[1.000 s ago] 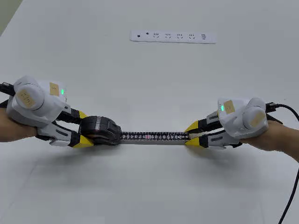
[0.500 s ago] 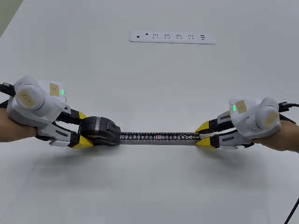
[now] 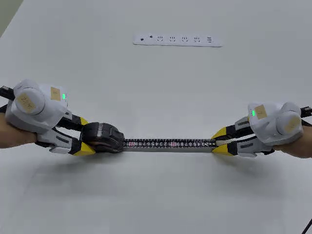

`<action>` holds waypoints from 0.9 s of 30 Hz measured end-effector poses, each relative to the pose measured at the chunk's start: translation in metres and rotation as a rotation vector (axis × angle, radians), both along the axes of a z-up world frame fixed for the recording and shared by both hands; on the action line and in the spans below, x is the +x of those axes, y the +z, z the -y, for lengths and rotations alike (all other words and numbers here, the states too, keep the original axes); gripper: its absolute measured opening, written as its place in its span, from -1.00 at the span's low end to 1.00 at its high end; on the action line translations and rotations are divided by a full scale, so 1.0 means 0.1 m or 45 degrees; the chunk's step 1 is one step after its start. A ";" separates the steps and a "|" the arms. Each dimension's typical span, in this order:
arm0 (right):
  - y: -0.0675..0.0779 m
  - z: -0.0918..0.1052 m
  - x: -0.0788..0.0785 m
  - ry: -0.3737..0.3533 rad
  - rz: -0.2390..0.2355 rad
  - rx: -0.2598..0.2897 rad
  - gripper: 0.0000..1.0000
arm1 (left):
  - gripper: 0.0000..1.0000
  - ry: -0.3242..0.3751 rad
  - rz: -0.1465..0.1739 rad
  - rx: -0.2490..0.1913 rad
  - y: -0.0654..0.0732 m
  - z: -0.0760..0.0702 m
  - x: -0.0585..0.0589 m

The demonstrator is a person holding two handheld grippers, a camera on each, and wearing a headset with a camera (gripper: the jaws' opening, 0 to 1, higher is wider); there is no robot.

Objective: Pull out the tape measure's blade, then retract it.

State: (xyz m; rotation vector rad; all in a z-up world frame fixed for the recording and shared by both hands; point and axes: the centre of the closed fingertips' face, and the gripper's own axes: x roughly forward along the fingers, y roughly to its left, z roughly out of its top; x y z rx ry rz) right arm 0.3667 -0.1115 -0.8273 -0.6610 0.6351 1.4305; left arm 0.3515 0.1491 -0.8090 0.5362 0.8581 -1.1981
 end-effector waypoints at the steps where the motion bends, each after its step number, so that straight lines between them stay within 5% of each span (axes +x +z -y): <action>1: 0.00 0.01 0.00 0.000 0.001 -0.004 -0.77 | -0.41 -0.001 0.000 0.001 0.00 0.00 0.00; 27: -0.02 0.03 -0.02 0.014 0.007 -0.060 -0.71 | -0.39 -0.029 0.028 0.059 -0.03 0.02 0.00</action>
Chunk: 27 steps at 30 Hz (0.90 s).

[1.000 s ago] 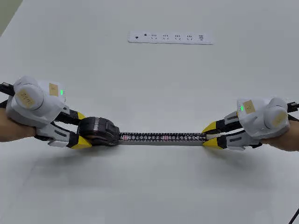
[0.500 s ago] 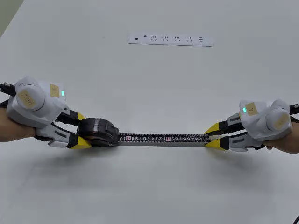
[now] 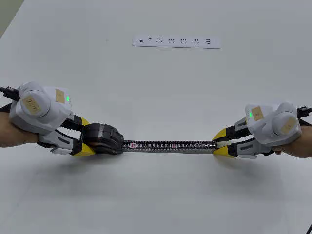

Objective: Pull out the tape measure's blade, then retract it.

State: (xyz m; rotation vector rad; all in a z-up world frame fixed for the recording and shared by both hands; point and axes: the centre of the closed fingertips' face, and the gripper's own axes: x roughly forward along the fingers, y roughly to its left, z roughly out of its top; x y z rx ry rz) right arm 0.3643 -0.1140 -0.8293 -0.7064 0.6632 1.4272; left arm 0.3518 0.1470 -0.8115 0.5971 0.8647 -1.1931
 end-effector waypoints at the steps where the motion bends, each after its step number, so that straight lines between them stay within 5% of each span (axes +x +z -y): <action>1: 0.00 0.00 0.00 0.000 0.001 0.000 -0.70 | -0.39 -0.001 0.001 0.004 -0.01 0.00 0.00; 11: 0.00 -0.04 0.01 -0.002 0.012 -0.001 -0.63 | -0.30 0.013 0.005 0.006 -0.01 0.02 0.01; 27: 0.06 0.09 0.00 -0.085 0.033 0.010 -0.44 | -0.02 0.157 0.009 -0.079 0.04 -0.12 -0.06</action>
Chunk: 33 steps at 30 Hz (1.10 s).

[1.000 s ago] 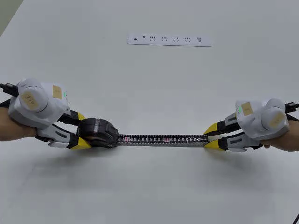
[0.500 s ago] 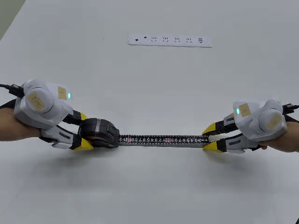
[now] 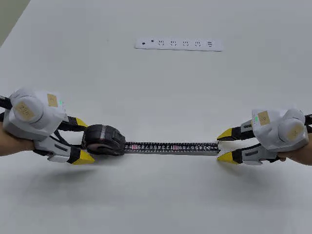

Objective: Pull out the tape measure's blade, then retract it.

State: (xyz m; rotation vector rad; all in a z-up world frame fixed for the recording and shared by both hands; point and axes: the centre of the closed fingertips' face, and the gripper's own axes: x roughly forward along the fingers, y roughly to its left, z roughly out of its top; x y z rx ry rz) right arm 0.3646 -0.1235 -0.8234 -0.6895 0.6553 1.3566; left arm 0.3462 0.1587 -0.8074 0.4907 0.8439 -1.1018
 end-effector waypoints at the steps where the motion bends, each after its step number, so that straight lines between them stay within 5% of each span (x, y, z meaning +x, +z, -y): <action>1: 0.01 0.01 0.00 -0.008 0.003 0.004 -0.43 | 0.00 0.018 0.001 -0.013 0.01 -0.01 -0.01; 33: 0.23 0.17 -0.19 -0.224 0.019 0.118 -0.05 | 0.25 0.344 0.094 -0.249 0.22 -0.07 -0.26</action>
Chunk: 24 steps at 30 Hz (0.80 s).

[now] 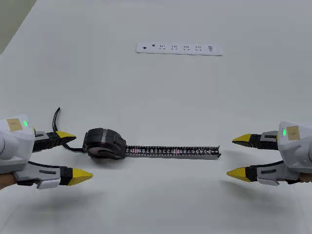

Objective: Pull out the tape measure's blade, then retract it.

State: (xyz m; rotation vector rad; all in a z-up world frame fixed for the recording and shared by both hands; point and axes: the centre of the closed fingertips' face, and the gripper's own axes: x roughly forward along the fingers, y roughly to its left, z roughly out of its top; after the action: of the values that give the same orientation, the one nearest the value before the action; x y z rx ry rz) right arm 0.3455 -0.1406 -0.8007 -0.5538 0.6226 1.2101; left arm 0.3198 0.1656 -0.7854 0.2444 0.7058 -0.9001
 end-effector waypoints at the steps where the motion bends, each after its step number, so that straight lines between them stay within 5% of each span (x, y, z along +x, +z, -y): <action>1: 0.01 0.00 -0.01 -0.007 0.001 0.005 -0.04 | 0.25 0.005 0.005 -0.003 0.01 0.01 -0.01; 16: 0.17 -0.02 -0.16 -0.153 0.014 0.096 0.23 | 0.42 0.153 0.054 -0.083 0.19 0.11 -0.24; 24: 0.26 -0.05 -0.24 -0.254 0.035 0.138 0.37 | 0.58 0.274 0.062 -0.058 0.29 0.13 -0.31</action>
State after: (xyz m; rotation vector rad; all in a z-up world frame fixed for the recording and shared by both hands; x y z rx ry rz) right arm 0.3216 -0.1357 -0.7752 -0.4063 0.5714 1.0402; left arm 0.2884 0.1522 -0.7562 0.1460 0.6524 -0.7018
